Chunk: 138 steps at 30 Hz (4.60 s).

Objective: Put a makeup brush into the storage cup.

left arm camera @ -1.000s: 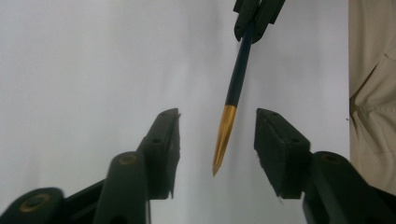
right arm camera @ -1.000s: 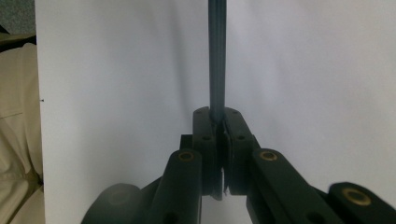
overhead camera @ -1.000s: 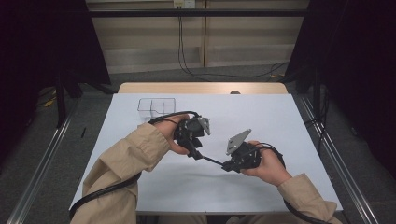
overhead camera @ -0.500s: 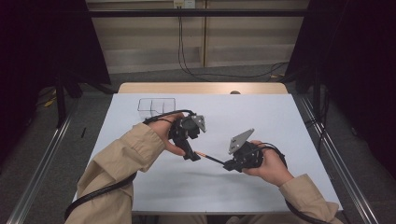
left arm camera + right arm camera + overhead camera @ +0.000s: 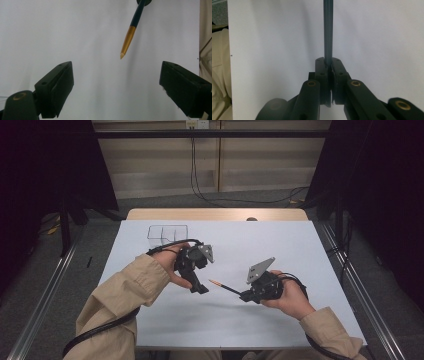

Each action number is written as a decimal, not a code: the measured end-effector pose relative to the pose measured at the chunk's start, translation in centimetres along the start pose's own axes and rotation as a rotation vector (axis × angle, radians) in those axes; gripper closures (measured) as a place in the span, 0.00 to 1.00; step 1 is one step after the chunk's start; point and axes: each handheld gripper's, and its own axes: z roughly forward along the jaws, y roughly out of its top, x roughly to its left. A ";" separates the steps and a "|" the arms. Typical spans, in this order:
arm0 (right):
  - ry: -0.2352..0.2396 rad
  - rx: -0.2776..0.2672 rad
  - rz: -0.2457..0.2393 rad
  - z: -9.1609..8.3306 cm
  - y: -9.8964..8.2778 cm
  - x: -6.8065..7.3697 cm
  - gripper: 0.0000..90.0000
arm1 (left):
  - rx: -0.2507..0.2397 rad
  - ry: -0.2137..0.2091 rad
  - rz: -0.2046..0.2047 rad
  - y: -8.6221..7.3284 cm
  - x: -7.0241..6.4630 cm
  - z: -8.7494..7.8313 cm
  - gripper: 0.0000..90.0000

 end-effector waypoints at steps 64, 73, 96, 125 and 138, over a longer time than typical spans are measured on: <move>-0.066 -0.385 0.125 -1.1 0.0 0.1 0.95 | -0.698 0.013 -0.174 -5.0 -0.7 1.0 0.09; -0.054 -0.496 0.165 -0.7 -0.1 0.3 0.95 | -0.765 0.019 -0.187 -4.8 -1.1 1.1 0.09; -0.042 -0.545 0.185 0.5 0.2 0.8 0.95 | -0.920 0.018 -0.265 -5.1 -0.8 0.8 0.36; -0.065 -0.529 0.178 0.5 0.3 0.6 0.95 | -1.009 -0.040 -0.285 -4.9 -0.7 0.2 0.74; -0.061 -0.525 0.169 0.7 0.6 0.8 0.95 | -1.047 -0.067 -0.301 -5.1 -0.8 0.3 0.87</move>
